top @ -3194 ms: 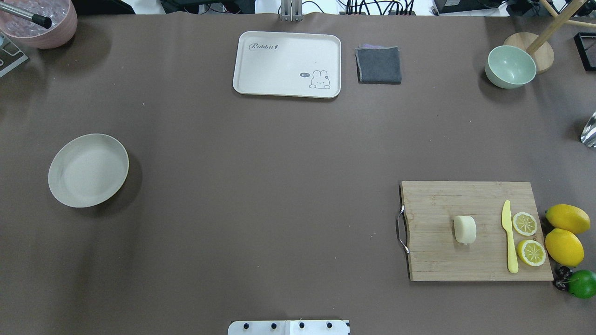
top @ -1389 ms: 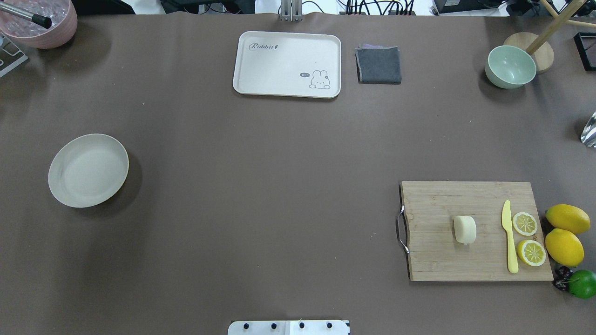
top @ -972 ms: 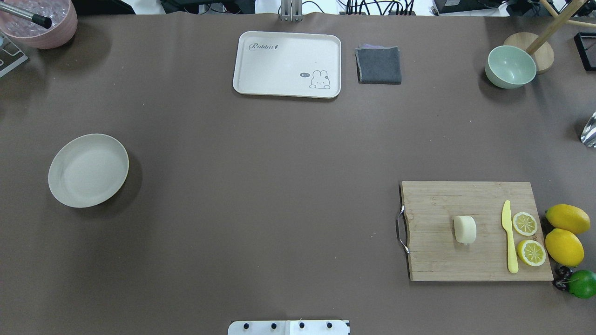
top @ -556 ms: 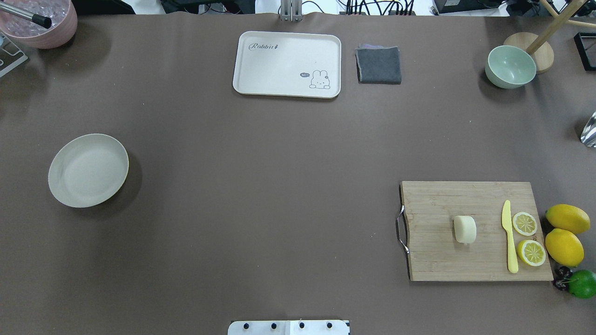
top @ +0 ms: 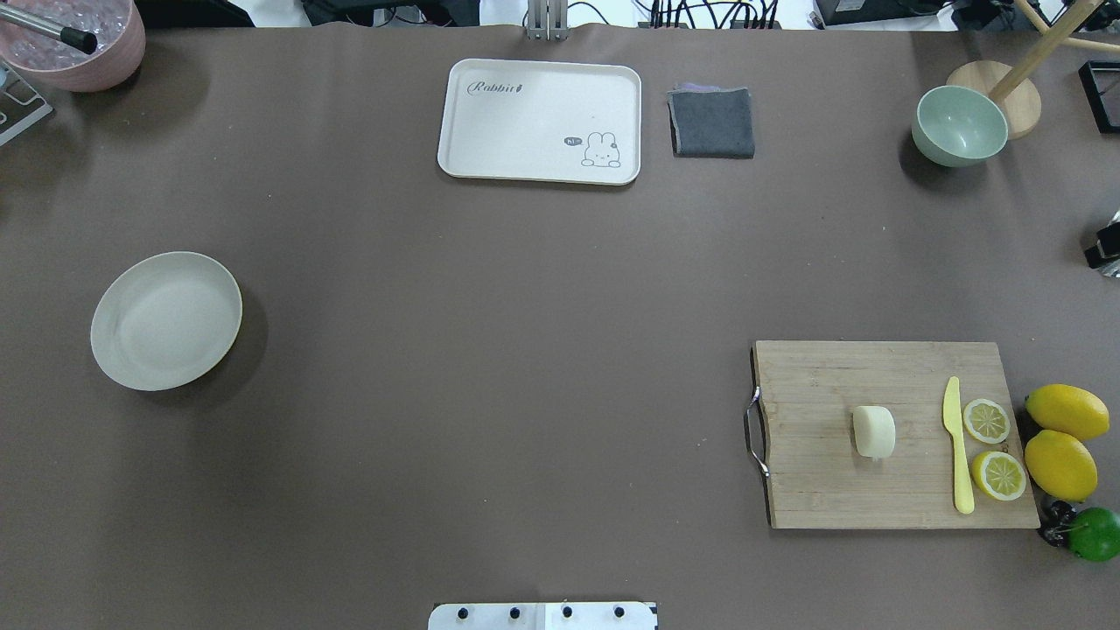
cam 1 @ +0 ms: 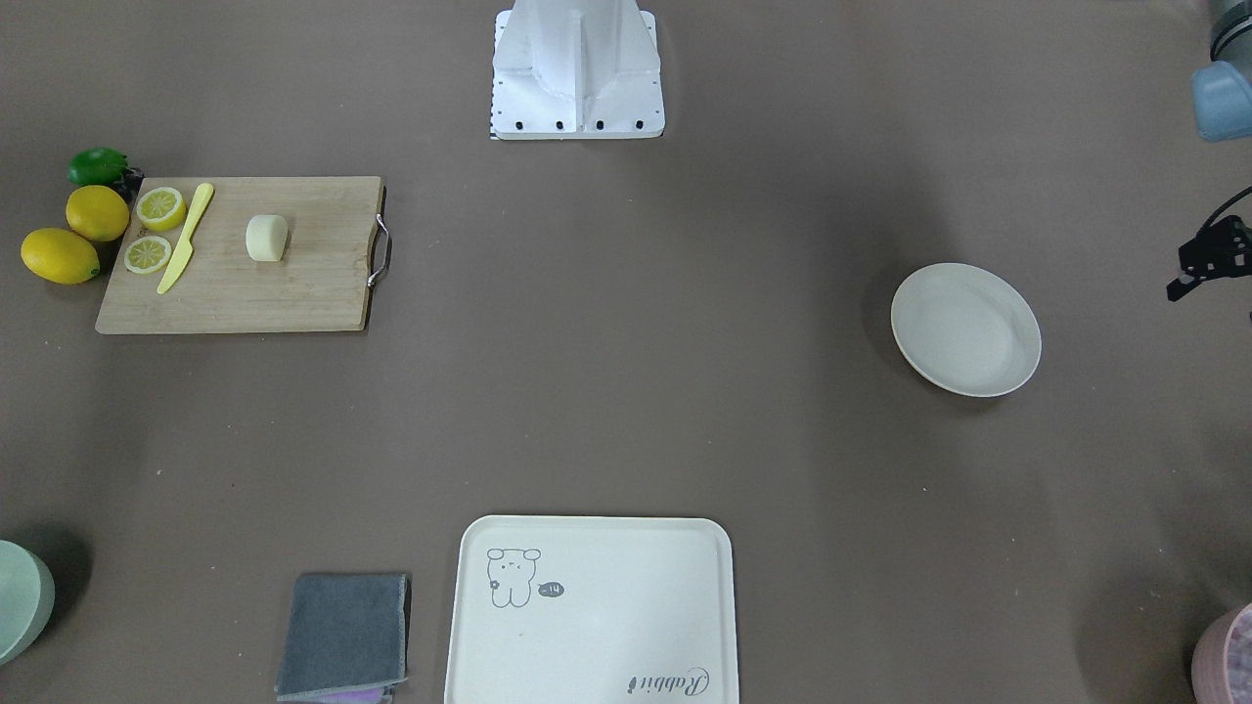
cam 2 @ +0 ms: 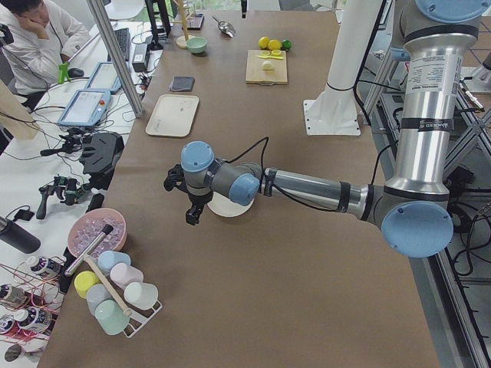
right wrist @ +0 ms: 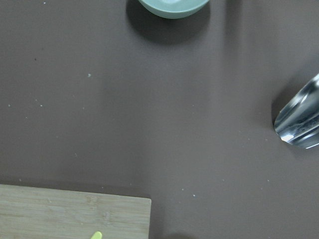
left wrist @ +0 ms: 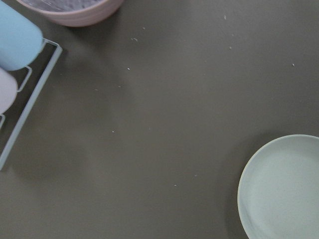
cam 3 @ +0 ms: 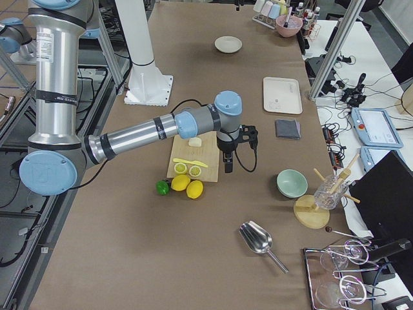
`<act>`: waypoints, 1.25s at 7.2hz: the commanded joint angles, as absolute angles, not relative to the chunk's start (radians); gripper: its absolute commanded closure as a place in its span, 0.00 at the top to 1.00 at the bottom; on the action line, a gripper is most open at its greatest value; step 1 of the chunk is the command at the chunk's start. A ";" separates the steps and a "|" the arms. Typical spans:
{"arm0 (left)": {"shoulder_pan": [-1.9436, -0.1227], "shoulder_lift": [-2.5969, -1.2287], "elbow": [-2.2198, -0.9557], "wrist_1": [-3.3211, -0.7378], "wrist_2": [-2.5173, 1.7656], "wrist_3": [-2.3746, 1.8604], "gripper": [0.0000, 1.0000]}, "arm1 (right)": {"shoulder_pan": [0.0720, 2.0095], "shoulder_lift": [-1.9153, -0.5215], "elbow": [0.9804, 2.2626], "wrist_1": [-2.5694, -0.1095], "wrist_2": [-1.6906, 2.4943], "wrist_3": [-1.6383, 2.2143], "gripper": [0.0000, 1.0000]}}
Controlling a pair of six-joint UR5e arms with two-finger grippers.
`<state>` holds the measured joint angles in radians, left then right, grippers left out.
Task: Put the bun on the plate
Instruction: 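Reach the left gripper to the rim of the white plate and grip it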
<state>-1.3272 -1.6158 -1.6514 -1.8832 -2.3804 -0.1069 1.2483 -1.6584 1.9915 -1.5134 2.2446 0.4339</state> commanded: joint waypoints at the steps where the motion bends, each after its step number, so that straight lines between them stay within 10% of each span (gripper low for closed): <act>1: -1.231 -1.620 -1.544 -2.070 -2.381 -0.287 0.98 | 1.125 -1.663 1.993 -1.369 2.204 0.645 1.00; 6: -1.037 -1.614 -1.330 -2.543 -2.375 -0.660 0.95 | 1.097 -1.664 1.999 -1.305 2.212 0.683 1.00; 7: -1.035 -1.609 -1.324 -2.562 -2.375 -0.666 0.79 | 1.097 -1.664 1.997 -1.302 2.212 0.683 1.00; 9: -1.035 -1.608 -1.322 -2.566 -2.382 -0.670 0.05 | 1.098 -1.666 1.997 -1.302 2.210 0.683 1.00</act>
